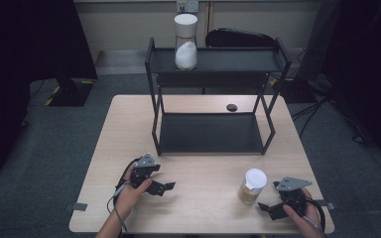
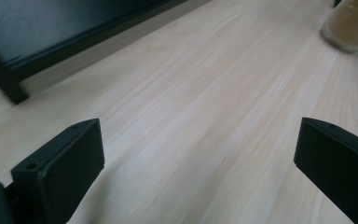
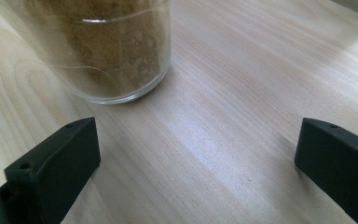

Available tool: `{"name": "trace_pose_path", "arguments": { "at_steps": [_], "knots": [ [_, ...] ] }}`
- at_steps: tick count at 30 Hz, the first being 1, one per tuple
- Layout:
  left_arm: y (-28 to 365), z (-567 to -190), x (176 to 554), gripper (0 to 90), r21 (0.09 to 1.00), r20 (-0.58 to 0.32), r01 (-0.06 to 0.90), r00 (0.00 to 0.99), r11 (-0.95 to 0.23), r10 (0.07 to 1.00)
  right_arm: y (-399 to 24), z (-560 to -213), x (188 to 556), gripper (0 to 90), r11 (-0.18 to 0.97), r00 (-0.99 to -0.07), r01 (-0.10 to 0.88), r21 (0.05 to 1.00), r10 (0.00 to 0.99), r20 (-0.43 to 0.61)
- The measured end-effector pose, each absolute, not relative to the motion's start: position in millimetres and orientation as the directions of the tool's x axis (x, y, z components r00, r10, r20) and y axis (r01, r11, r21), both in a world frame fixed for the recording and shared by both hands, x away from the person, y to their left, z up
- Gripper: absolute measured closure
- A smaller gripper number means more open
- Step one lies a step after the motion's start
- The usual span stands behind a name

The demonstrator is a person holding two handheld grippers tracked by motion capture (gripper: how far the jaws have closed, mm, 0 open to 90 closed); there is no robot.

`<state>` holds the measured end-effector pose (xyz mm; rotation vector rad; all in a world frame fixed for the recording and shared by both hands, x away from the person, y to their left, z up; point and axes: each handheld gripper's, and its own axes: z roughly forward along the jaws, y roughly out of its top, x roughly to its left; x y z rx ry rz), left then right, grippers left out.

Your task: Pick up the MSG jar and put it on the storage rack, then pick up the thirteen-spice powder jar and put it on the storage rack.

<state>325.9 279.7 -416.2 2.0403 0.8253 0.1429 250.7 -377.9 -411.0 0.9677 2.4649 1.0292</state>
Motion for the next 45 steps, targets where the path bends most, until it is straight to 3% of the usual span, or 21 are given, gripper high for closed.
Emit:
{"name": "trace_pose_path", "arguments": {
  "at_steps": [9, 14, 20, 45],
  "knots": [
    [296.6, -416.0, 305.4, 1.2, 0.758, -0.120, 0.491, 0.752, -0.430, 0.648, -377.9, -411.0, 250.6, 0.0, 0.516, -0.728, 0.471, 0.715, 0.685, -0.016],
    [304.6, -418.8, 300.2, 1.3, 0.746, -0.121, 0.506, 0.743, -0.433, 0.659, -377.9, -411.0, 250.6, 0.0, 0.516, -0.728, 0.471, 0.715, 0.685, -0.015],
    [299.8, -417.3, 286.9, 0.2, 0.722, -0.006, 0.463, 0.747, -0.514, 0.665, -377.8, -411.0, 250.6, 0.0, 0.516, -0.728, 0.471, 0.715, 0.685, -0.016],
    [300.1, -417.9, 286.3, 0.0, 0.724, -0.011, 0.466, 0.744, -0.508, 0.668, -376.5, -410.6, 250.3, 0.0, 0.513, -0.723, 0.476, 0.714, 0.691, -0.014]
  ]
}}
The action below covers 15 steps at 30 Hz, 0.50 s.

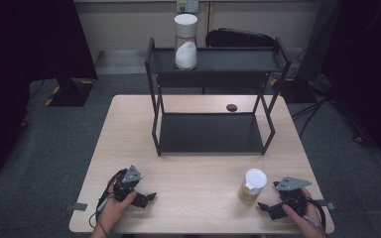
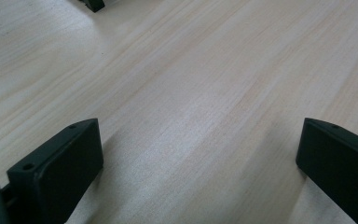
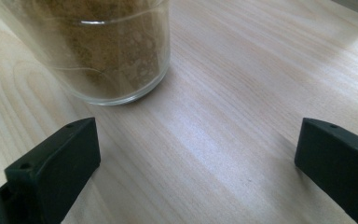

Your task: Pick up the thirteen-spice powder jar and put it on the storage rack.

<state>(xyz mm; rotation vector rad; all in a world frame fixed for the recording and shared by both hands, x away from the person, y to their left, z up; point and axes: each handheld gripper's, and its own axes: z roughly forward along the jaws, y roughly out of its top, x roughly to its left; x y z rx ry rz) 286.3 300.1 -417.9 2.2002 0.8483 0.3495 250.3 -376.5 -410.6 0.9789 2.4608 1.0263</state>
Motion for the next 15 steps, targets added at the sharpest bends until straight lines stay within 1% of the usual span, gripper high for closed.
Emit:
{"name": "trace_pose_path", "arguments": {
  "at_steps": [5, 8, 11, 15],
  "knots": [
    [300.1, -417.9, 286.3, 0.0, 0.724, -0.011, 0.466, 0.744, -0.508, 0.668, -376.7, -409.5, 251.5, 0.0, 0.515, -0.731, 0.477, 0.712, 0.682, -0.004],
    [300.0, -417.9, 286.2, 0.0, 0.724, -0.011, 0.466, 0.744, -0.508, 0.668, -379.9, -410.7, 253.0, 1.3, 0.490, -0.747, 0.480, 0.728, 0.663, 0.046],
    [300.0, -417.9, 286.2, 0.0, 0.724, -0.011, 0.466, 0.744, -0.508, 0.668, -376.2, -408.6, 250.7, 1.0, 0.494, -0.751, 0.473, 0.730, 0.659, 0.040],
    [300.0, -417.9, 286.2, 0.0, 0.724, -0.011, 0.466, 0.744, -0.508, 0.668, -373.7, -406.4, 249.3, 0.9, 0.472, -0.752, 0.470, 0.746, 0.656, 0.059]
  ]
}}
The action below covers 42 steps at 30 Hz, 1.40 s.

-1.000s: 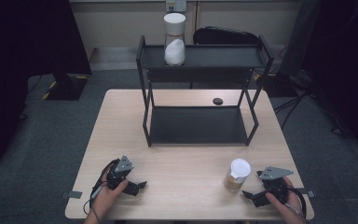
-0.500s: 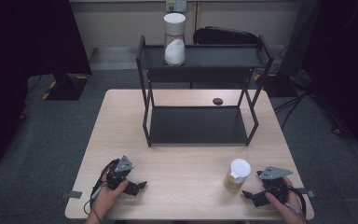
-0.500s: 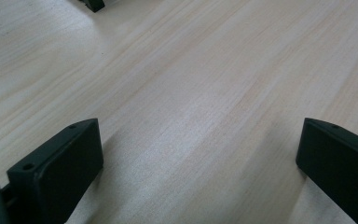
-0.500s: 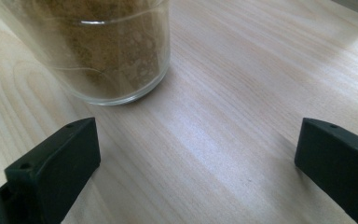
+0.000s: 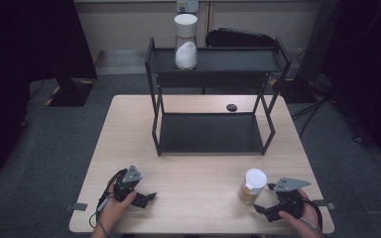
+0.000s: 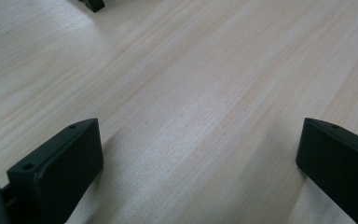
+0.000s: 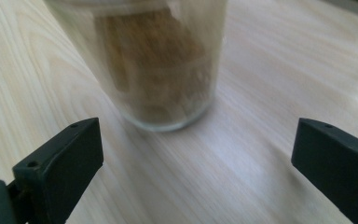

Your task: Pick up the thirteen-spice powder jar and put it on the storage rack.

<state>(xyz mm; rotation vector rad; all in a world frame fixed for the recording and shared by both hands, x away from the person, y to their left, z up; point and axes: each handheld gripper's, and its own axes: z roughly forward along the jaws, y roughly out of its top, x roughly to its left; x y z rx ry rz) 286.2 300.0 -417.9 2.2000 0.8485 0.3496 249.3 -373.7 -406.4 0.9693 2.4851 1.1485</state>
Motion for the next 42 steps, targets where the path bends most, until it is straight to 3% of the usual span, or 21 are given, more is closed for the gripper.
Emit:
{"name": "trace_pose_path", "arguments": {
  "at_steps": [18, 31, 34, 42],
  "knots": [
    [300.0, -417.9, 286.2, 0.0, 0.724, -0.011, 0.466, 0.744, -0.508, 0.668, -357.6, -402.1, 241.8, 2.6, 0.363, -0.730, 0.437, 0.823, 0.677, 0.089],
    [300.0, -418.0, 286.2, 0.0, 0.725, -0.011, 0.466, 0.744, -0.507, 0.668, -345.5, -411.5, 234.1, 18.9, 0.283, -0.697, 0.407, 0.869, 0.711, 0.095],
    [300.1, -417.9, 286.3, 0.0, 0.724, -0.011, 0.466, 0.744, -0.508, 0.668, -343.8, -412.6, 236.7, 26.7, 0.290, -0.709, 0.403, 0.868, 0.699, 0.096],
    [300.0, -417.9, 286.3, 0.0, 0.725, -0.011, 0.466, 0.744, -0.508, 0.668, -339.3, -411.6, 232.9, 29.1, 0.312, -0.710, 0.375, 0.873, 0.703, 0.053]
  ]
}}
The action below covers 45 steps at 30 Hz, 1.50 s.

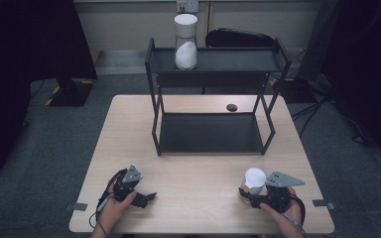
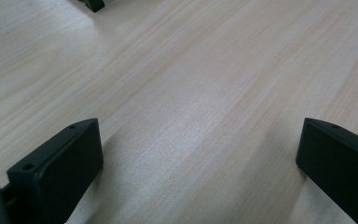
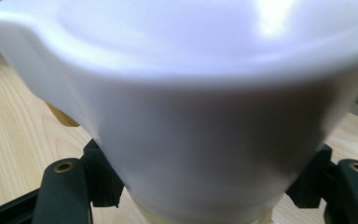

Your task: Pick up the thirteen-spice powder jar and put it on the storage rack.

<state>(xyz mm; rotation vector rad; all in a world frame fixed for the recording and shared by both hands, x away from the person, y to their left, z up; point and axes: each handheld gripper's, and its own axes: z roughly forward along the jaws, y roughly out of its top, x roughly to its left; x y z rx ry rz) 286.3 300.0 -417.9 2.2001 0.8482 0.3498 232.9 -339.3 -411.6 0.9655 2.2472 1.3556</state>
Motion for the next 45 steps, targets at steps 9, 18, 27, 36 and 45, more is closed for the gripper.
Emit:
{"name": "trace_pose_path", "arguments": {
  "at_steps": [9, 18, 27, 36, 45],
  "knots": [
    [300.0, -417.9, 286.3, 0.0, 0.724, -0.011, 0.466, 0.744, -0.508, 0.668, -327.9, -399.5, 244.4, 29.5, 0.359, -0.713, 0.382, 0.852, 0.700, 0.024],
    [300.1, -418.0, 286.3, 0.0, 0.725, -0.011, 0.466, 0.744, -0.508, 0.668, -314.6, -387.9, 265.8, 29.7, 0.328, -0.694, 0.398, 0.857, 0.718, 0.048],
    [300.1, -418.0, 286.3, 0.0, 0.725, -0.011, 0.466, 0.744, -0.507, 0.668, -300.2, -371.5, 287.5, 29.8, 0.301, -0.674, 0.390, 0.870, 0.737, 0.048],
    [300.1, -418.0, 286.3, 0.0, 0.725, -0.011, 0.466, 0.744, -0.507, 0.668, -291.0, -353.7, 313.6, 29.8, 0.285, -0.678, 0.403, 0.870, 0.732, 0.074],
    [300.1, -417.9, 286.3, 0.0, 0.724, -0.011, 0.466, 0.744, -0.508, 0.668, -289.5, -326.4, 332.8, 29.9, 0.279, -0.670, 0.397, 0.874, 0.740, 0.068]
  ]
}}
